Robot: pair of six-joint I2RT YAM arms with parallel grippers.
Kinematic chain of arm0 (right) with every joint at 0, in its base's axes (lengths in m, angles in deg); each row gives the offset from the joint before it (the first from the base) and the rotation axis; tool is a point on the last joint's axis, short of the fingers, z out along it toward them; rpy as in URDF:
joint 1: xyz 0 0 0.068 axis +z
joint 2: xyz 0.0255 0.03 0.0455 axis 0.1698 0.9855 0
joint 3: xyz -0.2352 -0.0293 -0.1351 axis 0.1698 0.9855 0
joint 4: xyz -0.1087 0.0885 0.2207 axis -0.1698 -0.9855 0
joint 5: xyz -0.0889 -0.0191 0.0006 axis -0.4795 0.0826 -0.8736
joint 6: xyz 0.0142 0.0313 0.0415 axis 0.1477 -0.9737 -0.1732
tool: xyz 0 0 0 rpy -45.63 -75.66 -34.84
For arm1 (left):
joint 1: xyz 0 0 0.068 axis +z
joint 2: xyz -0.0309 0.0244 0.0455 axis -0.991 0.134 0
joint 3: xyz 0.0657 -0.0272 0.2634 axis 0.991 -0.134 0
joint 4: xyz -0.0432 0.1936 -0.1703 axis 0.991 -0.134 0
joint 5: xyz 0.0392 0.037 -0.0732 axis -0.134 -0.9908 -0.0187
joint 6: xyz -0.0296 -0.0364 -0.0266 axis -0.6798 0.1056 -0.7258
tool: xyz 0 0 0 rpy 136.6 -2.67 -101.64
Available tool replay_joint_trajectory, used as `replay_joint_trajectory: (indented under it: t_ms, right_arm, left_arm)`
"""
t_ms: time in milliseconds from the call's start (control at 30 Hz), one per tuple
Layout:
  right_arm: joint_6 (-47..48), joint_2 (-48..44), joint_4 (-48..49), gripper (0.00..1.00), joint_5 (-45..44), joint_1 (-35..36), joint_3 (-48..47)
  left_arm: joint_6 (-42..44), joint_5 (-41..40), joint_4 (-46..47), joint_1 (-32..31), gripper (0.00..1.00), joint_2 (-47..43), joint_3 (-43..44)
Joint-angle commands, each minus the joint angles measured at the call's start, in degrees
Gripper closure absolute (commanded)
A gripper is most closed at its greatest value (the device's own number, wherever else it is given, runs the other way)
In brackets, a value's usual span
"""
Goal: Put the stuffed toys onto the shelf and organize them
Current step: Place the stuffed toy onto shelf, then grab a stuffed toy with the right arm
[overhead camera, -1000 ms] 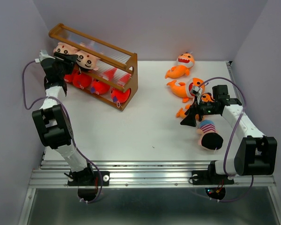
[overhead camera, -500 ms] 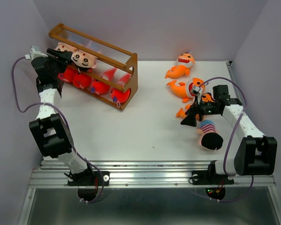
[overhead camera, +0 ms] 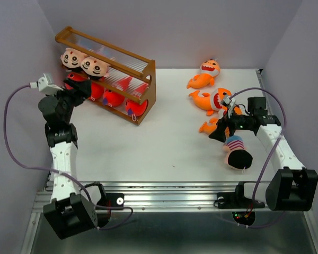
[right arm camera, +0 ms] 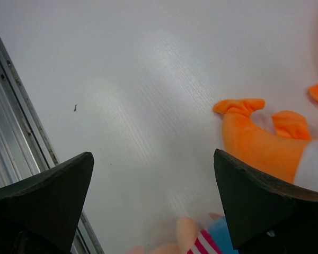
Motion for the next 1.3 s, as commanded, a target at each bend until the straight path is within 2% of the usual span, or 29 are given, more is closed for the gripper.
replay_joint_trajectory:
  t_ms: [0, 133, 167, 267, 467, 567, 767, 900, 1100, 1267]
  right_arm:
    - [-2.63, -3.47, 4.5, 0.0, -5.95, -0.86, 0.45]
    - [-6.58, -4.88, 3.71, 0.0, -15.51, -0.86, -1.39]
    - [-6.76, -5.58, 1.97, 0.0, -17.89, -0.86, -2.79]
    - [-4.93, -6.37, -5.13, 0.0, -28.25, -0.86, -6.48]
    - [0.87, -8.31, -18.24, 0.0, -38.47, -1.39, -7.55]
    - [2.28, -8.49, -20.89, 0.0, -42.78, -1.39, -6.32]
    - [5.18, -7.52, -25.37, 0.0, -43.93, -1.39, -4.74]
    - [8.43, -7.34, -26.96, 0.0, -43.41, -1.39, -2.63]
    - [8.01, -6.2, -23.89, 0.0, -43.84, -1.39, -1.65]
    - [2.91, -4.1, -19.67, 0.0, -42.26, -1.39, -4.12]
  left_arm:
    - [7.18, 2.66, -2.45, -3.59, 0.01, -7.54, -7.78]
    - [14.12, 0.29, -8.34, -11.75, 0.01, -13.87, -10.07]
    - [15.44, -0.5, -9.83, -15.69, 0.01, -14.84, -10.51]
    - [18.43, -1.56, -12.64, -20.81, 0.01, -18.79, -12.62]
    - [23.88, 2.56, -17.48, -21.44, 0.01, -24.33, -16.31]
    - [25.64, 4.33, -18.46, -22.14, 0.01, -27.93, -18.5]
    - [25.21, 3.71, -17.4, -24.61, 0.01, -35.4, -22.55]
    - [24.95, 3.8, -16.26, -24.78, 0.01, -36.21, -23.69]
    - [25.03, 3.8, -16.52, -24.78, 0.01, -34.54, -23.61]
    - [25.03, 3.54, -16.79, -24.78, 0.01, -34.63, -23.7]
